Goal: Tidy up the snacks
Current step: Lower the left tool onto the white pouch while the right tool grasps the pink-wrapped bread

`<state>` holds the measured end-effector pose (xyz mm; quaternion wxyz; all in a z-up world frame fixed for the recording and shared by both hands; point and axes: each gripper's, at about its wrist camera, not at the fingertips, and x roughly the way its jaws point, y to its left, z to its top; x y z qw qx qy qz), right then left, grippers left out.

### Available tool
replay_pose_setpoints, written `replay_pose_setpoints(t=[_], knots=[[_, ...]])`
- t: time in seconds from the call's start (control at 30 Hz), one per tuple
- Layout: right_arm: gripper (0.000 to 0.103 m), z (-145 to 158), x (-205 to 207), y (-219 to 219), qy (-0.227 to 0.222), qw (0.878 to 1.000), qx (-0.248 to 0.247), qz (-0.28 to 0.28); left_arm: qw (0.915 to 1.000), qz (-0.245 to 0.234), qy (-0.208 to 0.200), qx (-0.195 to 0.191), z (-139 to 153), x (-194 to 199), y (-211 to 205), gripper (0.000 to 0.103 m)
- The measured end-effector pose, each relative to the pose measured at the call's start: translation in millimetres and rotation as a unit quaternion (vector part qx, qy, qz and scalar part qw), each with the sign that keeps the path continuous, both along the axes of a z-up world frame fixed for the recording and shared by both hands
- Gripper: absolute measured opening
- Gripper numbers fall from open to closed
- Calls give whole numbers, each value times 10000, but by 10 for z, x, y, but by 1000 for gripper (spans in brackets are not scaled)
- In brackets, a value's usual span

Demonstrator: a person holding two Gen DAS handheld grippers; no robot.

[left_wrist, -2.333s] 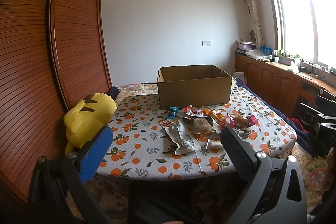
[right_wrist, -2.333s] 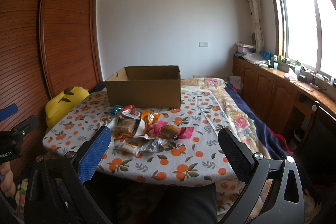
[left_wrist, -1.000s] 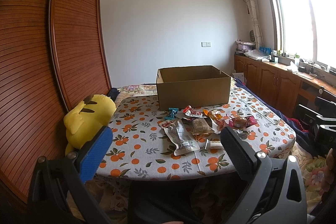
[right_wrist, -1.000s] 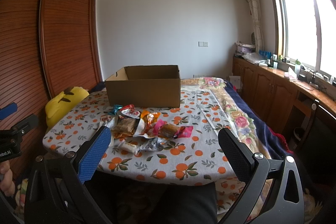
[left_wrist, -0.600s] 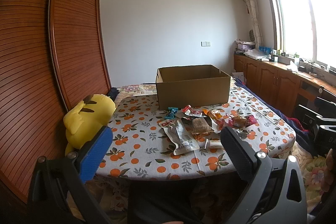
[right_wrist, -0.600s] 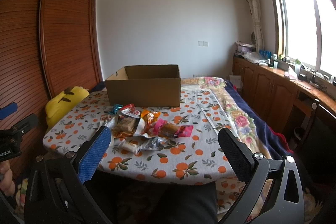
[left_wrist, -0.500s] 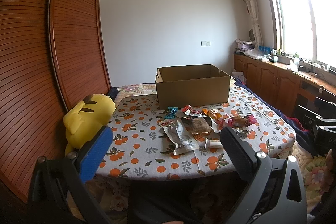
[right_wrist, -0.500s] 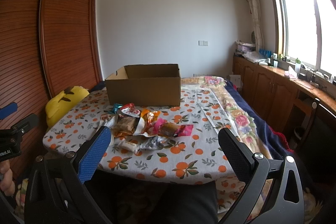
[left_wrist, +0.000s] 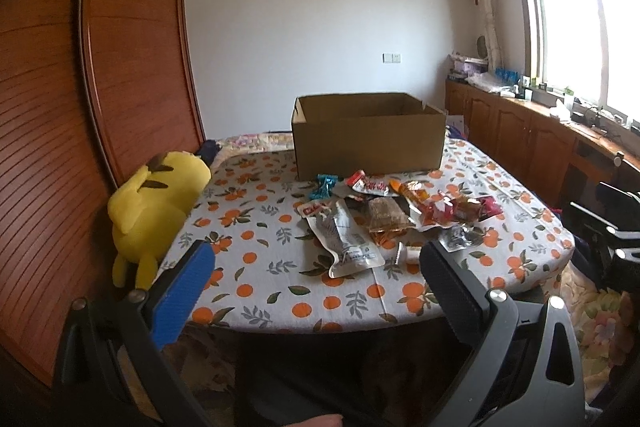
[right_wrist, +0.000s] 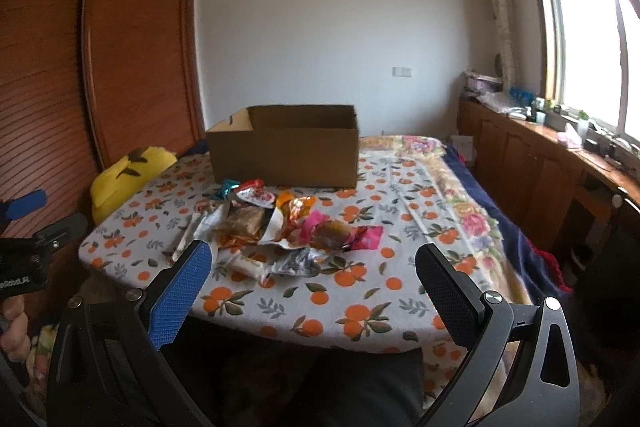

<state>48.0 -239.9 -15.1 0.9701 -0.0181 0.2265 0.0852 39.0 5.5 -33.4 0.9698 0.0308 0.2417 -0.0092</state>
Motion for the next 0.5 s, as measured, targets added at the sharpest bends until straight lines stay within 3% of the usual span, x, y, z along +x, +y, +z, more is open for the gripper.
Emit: replay_pose_setpoints(t=[0.33,0.5], knots=[[102,-281,527,131,363,9965,-67,754,9988,-176,407,-198,-288,506,53,103],[101,-423,807,118,536,9954,-164,781,9967,-295,667,-370,-449,792,68,102]])
